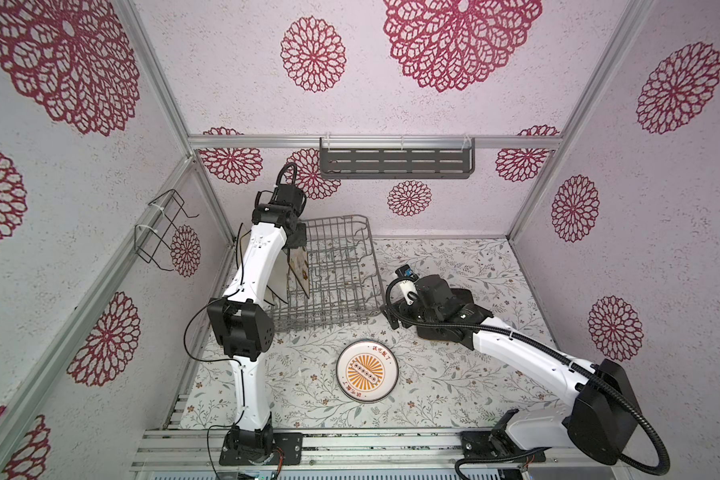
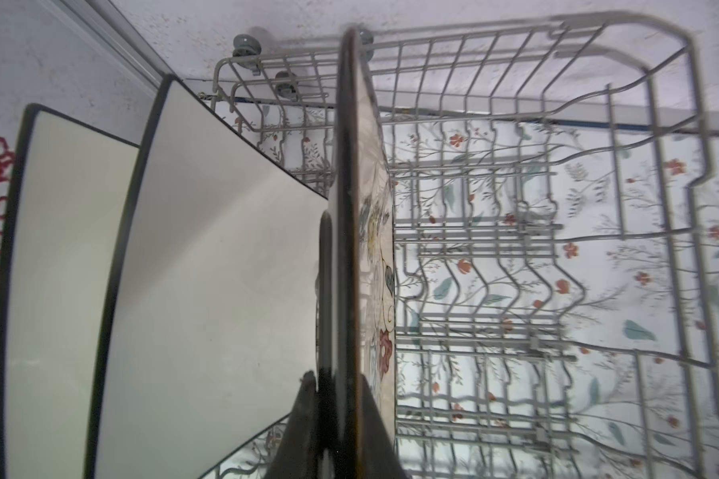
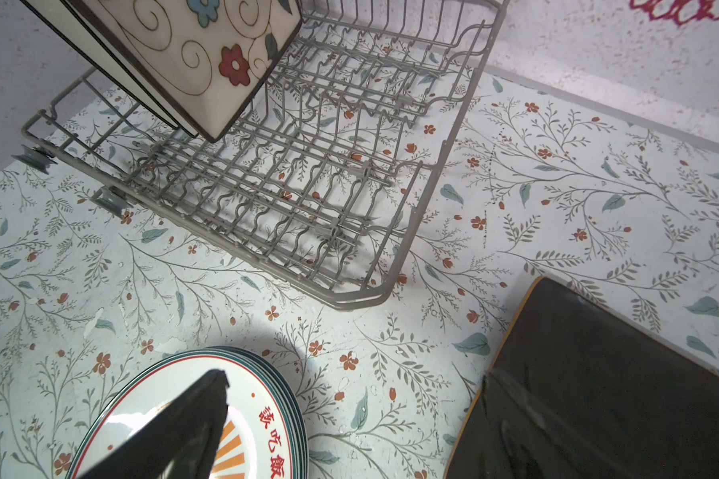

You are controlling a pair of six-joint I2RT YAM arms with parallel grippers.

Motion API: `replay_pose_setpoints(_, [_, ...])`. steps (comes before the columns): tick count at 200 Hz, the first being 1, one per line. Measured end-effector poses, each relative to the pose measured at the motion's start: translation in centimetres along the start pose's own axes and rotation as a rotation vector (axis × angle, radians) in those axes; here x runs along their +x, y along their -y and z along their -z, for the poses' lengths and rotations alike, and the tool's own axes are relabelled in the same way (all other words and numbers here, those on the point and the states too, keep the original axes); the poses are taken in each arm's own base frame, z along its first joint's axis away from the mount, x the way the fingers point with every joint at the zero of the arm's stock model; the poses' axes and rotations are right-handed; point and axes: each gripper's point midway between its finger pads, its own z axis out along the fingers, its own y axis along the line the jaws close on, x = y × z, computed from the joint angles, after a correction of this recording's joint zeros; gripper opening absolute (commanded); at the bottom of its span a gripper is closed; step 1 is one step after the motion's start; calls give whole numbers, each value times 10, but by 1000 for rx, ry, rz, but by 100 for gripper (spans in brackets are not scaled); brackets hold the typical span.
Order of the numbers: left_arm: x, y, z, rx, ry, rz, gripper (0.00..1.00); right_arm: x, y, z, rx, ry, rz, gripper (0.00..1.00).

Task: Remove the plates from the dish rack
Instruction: 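Close the left gripper on the top edge of the cream flowered square plate, then lift the flowered plate over the black plate while the right gripper approaches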

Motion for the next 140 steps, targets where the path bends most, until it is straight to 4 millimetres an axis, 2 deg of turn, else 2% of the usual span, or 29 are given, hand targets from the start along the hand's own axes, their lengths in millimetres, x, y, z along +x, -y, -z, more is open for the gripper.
replay_pose_setpoints(29, [-14,6,54,92,91,29,0,-4,4,9,-5,22,-39,99])
replay_pose_setpoints(52, [-22,6,100,165,169,60,0,-5,15,17,-4,41,-97,99])
replay_pose_setpoints(79, [-15,11,143,276,225,102,0,4,31,25,-11,56,-178,98])
replay_pose_setpoints(105, [3,17,162,358,225,131,0,18,42,30,-27,63,-254,98])
replay_pose_setpoints(140, [33,28,161,445,181,170,0,31,45,35,-65,74,-316,98])
